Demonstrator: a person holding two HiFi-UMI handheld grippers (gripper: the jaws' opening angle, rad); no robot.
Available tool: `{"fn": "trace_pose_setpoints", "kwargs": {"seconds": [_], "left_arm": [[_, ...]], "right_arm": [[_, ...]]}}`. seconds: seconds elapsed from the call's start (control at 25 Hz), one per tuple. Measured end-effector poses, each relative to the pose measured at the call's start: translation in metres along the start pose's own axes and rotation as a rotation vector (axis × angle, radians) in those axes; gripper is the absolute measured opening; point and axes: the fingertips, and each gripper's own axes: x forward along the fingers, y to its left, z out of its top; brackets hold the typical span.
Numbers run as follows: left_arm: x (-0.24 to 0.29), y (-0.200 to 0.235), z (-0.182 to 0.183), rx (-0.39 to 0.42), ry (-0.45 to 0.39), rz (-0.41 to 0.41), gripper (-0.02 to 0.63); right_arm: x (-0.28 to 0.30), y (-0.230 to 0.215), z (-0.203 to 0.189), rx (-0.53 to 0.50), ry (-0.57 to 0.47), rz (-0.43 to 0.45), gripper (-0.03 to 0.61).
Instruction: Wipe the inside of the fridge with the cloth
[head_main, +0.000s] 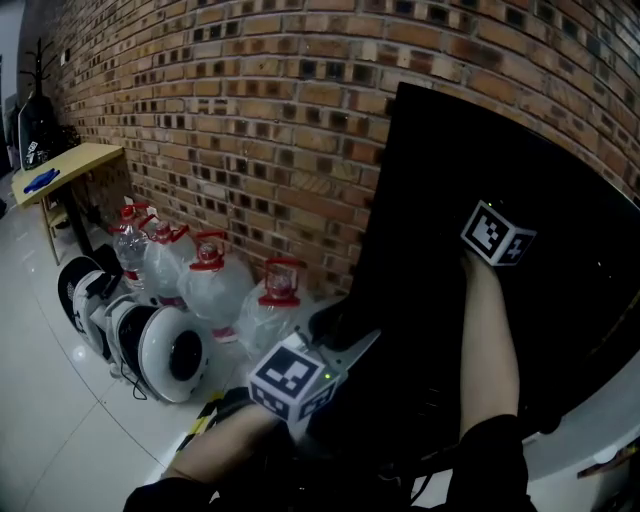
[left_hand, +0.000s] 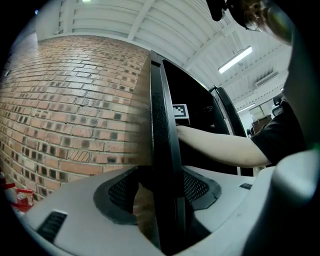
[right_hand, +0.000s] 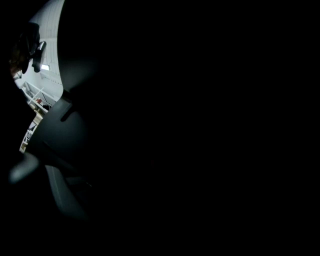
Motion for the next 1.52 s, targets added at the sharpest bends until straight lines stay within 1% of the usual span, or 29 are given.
{"fn": "trace_pose_setpoints", "kwargs": {"seconds": [0.2,0.56,0.8,1.04,1.12,1.24,1.4,1.52], "left_arm": [[-0.002,-0.001,0.000,-0.003,0.004,0.004,0.258],[-0.002,-0.002,-0.003,-0.018,-0.002,-0.005,0.256],[-0.003,0.001,-0.002,-0.007,-0.020,0.020,0.254],[-0.003,-0.001,-0.003,-0.013,-0.024,0.040,0.244],[-0.003,-0.001,-0.003,-0.016,-0.024,0.038,0.244],[-0.004,0.001,-0.003,-0.024,-0.022,0.042,0.244],[-0.006,0.001,-0.001,-0.044,-0.056,0.053,0.241],[-0.006,0.001,-0.002,-0.045,-0.066,0.060,0.235]], "right_arm": [[0.015,-0.019,-0.006,-0.036,0.024,-0.041,0.078],[0.029,-0.046,-0.018,-0.119,0.081,-0.173,0.077],[0.034,-0.053,-0.023,-0.183,0.116,-0.254,0.075],[0.026,-0.058,-0.023,-0.208,0.122,-0.294,0.077],[0.014,-0.058,-0.022,-0.198,0.112,-0.281,0.077],[-0.011,-0.040,-0.009,-0.167,0.068,-0.219,0.077],[-0.054,0.002,0.002,-0.093,0.012,-0.084,0.077],[-0.084,0.043,-0.005,-0.054,-0.013,0.063,0.077]]}}
